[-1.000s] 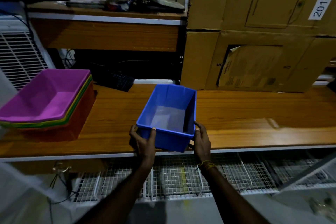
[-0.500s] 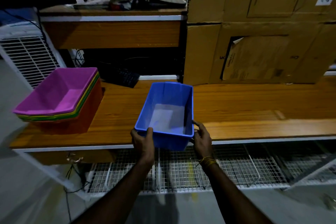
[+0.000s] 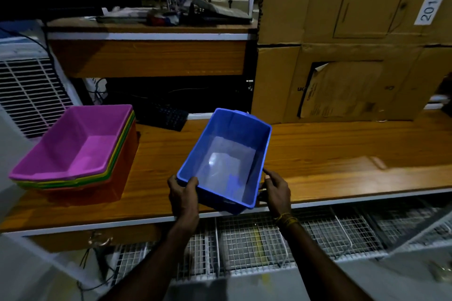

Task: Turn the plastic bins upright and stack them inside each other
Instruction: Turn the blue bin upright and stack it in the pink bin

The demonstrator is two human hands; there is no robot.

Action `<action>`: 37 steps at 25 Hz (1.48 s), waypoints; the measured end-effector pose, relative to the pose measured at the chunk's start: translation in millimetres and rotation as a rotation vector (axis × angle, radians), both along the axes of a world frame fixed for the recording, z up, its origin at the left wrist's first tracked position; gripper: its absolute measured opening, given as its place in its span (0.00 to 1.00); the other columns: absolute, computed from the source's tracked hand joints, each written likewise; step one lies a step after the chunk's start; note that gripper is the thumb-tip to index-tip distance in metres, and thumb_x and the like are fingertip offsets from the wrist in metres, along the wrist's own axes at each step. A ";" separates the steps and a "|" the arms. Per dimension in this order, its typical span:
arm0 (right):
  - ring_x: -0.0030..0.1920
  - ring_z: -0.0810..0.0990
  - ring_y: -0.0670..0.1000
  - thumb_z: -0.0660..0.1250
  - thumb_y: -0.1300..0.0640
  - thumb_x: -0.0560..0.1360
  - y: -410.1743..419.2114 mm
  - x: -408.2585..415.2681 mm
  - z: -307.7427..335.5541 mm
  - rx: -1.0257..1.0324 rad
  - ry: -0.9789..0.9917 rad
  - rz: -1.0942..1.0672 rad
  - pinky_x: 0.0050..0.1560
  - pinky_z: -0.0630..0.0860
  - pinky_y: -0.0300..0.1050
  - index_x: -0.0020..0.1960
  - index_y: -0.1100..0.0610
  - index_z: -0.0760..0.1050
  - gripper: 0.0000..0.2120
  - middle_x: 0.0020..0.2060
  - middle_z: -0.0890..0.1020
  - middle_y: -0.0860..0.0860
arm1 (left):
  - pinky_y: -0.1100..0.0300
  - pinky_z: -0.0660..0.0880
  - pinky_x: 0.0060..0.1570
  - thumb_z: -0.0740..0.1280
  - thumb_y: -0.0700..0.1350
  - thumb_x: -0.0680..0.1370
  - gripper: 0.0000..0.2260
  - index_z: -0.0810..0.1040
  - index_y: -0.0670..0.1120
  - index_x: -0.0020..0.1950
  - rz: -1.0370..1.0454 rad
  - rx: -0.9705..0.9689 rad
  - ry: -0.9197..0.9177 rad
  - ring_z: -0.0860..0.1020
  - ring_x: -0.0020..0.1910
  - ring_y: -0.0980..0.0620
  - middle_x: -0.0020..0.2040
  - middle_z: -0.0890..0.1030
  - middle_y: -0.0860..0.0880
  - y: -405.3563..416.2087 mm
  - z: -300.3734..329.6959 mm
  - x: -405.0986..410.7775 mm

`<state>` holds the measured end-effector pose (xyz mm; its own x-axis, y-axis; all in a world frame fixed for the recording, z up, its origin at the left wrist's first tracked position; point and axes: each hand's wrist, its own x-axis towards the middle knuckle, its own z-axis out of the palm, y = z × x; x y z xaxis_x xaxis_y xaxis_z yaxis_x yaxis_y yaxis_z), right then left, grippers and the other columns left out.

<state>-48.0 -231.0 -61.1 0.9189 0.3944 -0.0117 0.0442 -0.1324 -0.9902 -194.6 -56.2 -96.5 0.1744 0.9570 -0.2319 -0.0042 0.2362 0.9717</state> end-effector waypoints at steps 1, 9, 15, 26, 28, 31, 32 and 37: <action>0.32 0.81 0.57 0.57 0.63 0.81 8.9 -2.0 2.5 -0.007 -0.002 -0.003 0.36 0.83 0.54 0.63 0.51 0.77 0.16 0.36 0.81 0.59 | 0.32 0.78 0.43 0.70 0.55 0.61 0.21 0.71 0.62 0.52 0.003 -0.016 -0.001 0.82 0.46 0.40 0.49 0.81 0.49 13.7 -1.0 -2.5; 0.51 0.81 0.53 0.61 0.54 0.75 69.2 -16.0 20.9 -0.052 -0.185 0.004 0.51 0.79 0.51 0.64 0.53 0.77 0.18 0.54 0.83 0.54 | 0.38 0.80 0.41 0.64 0.63 0.66 0.18 0.71 0.58 0.51 -0.037 0.007 0.133 0.80 0.42 0.43 0.44 0.80 0.48 65.2 7.0 -11.8; 0.57 0.80 0.57 0.63 0.67 0.77 92.6 -23.7 13.3 -0.081 -0.258 0.080 0.50 0.82 0.55 0.61 0.43 0.79 0.22 0.58 0.79 0.56 | 0.40 0.80 0.43 0.64 0.63 0.67 0.16 0.74 0.57 0.50 -0.102 0.079 0.165 0.78 0.39 0.45 0.40 0.79 0.52 109.6 37.0 -11.5; 0.54 0.76 0.53 0.70 0.56 0.71 142.9 -60.8 24.9 -0.409 -0.811 0.119 0.54 0.75 0.50 0.53 0.47 0.82 0.12 0.49 0.78 0.51 | 0.45 0.75 0.59 0.69 0.55 0.73 0.29 0.66 0.52 0.73 -0.329 0.123 0.026 0.78 0.58 0.42 0.63 0.78 0.45 113.8 56.3 -4.9; 0.52 0.77 0.53 0.67 0.50 0.71 149.3 -65.3 23.5 -0.439 -0.825 0.125 0.51 0.76 0.52 0.54 0.47 0.81 0.12 0.47 0.78 0.50 | 0.47 0.74 0.60 0.69 0.58 0.70 0.31 0.66 0.54 0.72 -0.333 0.179 0.191 0.77 0.60 0.39 0.65 0.77 0.46 96.8 59.1 -12.1; 0.53 0.77 0.54 0.65 0.45 0.69 152.6 -68.7 18.5 -0.481 -0.823 0.118 0.49 0.76 0.53 0.53 0.46 0.80 0.14 0.47 0.79 0.49 | 0.51 0.74 0.54 0.69 0.59 0.69 0.31 0.64 0.58 0.70 -0.323 0.200 0.393 0.78 0.56 0.37 0.62 0.78 0.45 90.9 49.5 -22.2; 0.53 0.77 0.54 0.67 0.46 0.69 153.1 -68.1 16.7 -0.509 -0.830 0.130 0.49 0.75 0.53 0.53 0.46 0.80 0.14 0.47 0.79 0.48 | 0.50 0.76 0.51 0.67 0.61 0.67 0.30 0.65 0.60 0.68 -0.342 0.177 0.390 0.79 0.52 0.37 0.59 0.79 0.46 95.4 40.6 -23.6; 0.53 0.77 0.57 0.73 0.49 0.69 140.8 -53.4 10.4 -0.744 -0.864 0.154 0.54 0.71 0.54 0.53 0.44 0.81 0.12 0.48 0.80 0.51 | 0.48 0.81 0.35 0.66 0.43 0.74 0.18 0.75 0.51 0.64 -0.371 0.032 0.258 0.79 0.44 0.40 0.53 0.81 0.41 117.4 37.1 -28.6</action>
